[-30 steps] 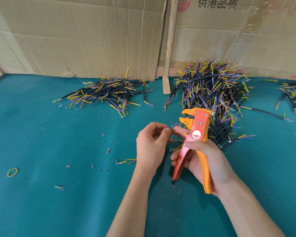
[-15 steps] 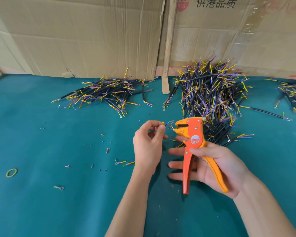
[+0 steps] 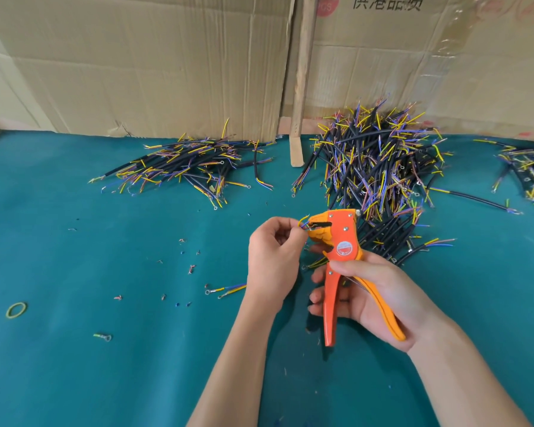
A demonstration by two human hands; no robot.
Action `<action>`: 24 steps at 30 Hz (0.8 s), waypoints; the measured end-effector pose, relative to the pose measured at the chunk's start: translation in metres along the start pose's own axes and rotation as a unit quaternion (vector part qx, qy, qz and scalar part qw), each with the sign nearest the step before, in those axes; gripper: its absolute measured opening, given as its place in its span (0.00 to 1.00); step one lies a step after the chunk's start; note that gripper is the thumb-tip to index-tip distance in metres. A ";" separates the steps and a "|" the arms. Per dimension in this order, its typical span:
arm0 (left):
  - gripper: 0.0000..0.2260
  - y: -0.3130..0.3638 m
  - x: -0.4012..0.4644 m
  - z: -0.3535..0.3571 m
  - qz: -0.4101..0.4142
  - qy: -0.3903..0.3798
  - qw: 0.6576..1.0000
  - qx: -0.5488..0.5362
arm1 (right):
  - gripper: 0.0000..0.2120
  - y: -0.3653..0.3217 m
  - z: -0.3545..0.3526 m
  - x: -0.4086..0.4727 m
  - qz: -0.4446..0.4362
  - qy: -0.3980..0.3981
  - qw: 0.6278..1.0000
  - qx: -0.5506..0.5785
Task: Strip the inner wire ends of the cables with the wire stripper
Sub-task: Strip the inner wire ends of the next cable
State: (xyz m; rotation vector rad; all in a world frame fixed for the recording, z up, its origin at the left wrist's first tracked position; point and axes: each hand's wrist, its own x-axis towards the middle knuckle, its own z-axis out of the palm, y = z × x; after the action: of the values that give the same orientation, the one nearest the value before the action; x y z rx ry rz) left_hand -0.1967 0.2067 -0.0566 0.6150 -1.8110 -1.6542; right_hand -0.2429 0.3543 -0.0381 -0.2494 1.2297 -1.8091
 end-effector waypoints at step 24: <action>0.07 -0.008 0.003 -0.012 -0.032 -0.084 0.996 -0.014 | 0.22 -0.005 -0.009 -0.007 0.001 -0.024 0.998 -0.052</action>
State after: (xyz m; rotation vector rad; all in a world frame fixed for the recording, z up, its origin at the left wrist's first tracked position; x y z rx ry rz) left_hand -0.1915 0.1952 -0.0640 0.5415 -1.9000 -1.8180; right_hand -0.2470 0.3662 -0.0360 -0.3487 1.2915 -1.7286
